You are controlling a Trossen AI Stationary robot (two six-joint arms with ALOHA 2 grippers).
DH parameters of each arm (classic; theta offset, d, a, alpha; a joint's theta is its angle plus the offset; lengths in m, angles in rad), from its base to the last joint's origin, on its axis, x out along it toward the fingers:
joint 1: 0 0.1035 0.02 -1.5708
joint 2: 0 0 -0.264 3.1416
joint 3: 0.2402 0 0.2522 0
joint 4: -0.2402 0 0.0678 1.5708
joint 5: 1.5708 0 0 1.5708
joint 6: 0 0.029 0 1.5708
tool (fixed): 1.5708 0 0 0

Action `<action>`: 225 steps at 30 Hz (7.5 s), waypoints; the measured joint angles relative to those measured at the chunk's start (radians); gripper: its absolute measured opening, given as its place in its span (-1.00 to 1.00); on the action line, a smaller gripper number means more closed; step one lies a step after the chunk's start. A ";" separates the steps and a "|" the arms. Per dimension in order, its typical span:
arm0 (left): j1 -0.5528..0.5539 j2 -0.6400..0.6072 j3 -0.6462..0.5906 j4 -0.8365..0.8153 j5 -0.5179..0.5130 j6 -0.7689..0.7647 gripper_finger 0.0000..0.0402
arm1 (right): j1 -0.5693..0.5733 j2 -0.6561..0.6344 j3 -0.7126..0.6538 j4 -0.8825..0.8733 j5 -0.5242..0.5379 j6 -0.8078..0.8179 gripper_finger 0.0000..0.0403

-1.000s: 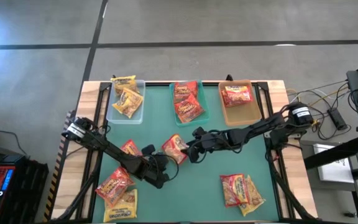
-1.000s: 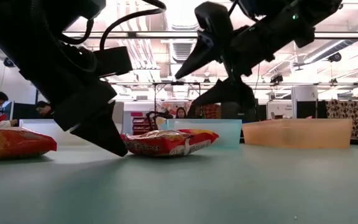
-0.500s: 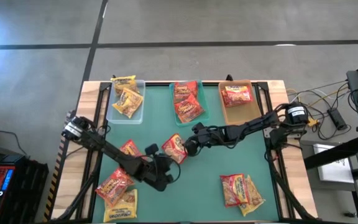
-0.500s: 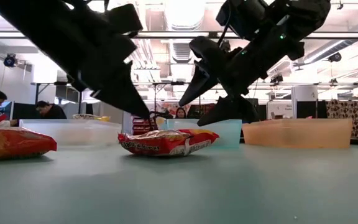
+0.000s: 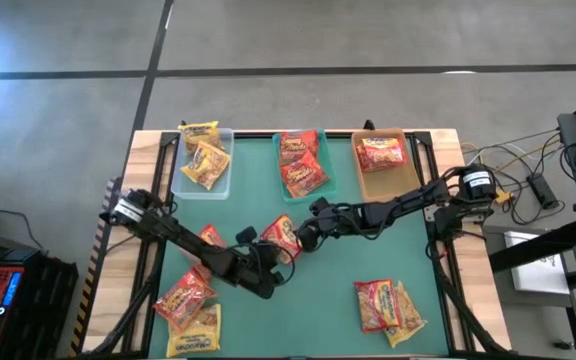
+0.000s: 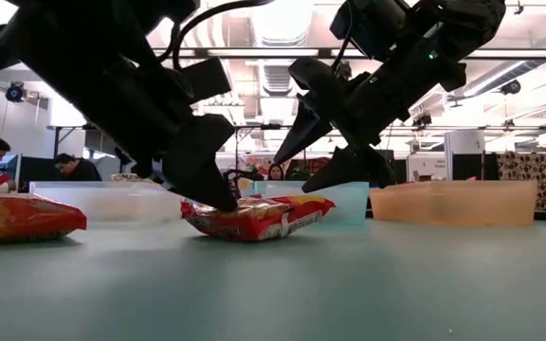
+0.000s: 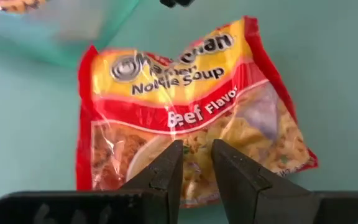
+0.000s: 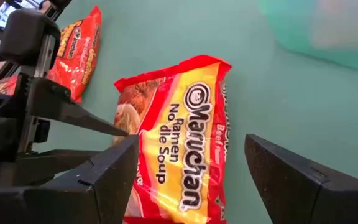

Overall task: Sort Maruchan noodles
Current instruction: Put the orange noodle pack into the orange bin, then put the red noodle pack into the green bin

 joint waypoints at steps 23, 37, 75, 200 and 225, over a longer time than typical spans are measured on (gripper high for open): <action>-0.034 0.017 -0.001 -0.009 0.015 -0.069 -0.63 | -0.002 0.014 0.000 0.016 -0.079 0.008 0.75; -0.039 0.018 -0.002 -0.018 0.024 -0.076 -0.63 | -0.002 0.228 0.045 0.278 -0.190 0.028 0.75; -0.087 -0.151 -0.004 -0.241 -0.091 -0.064 -0.63 | -0.011 0.236 0.158 0.105 -0.292 -0.069 -0.35; -0.078 -0.117 -0.002 0.084 -0.040 0.076 -0.63 | 0.207 -0.394 0.161 -1.279 -0.056 0.458 0.11; -0.297 -0.313 -0.033 -1.152 0.459 -0.763 -0.66 | 0.357 -0.100 0.168 -0.668 0.056 0.281 0.11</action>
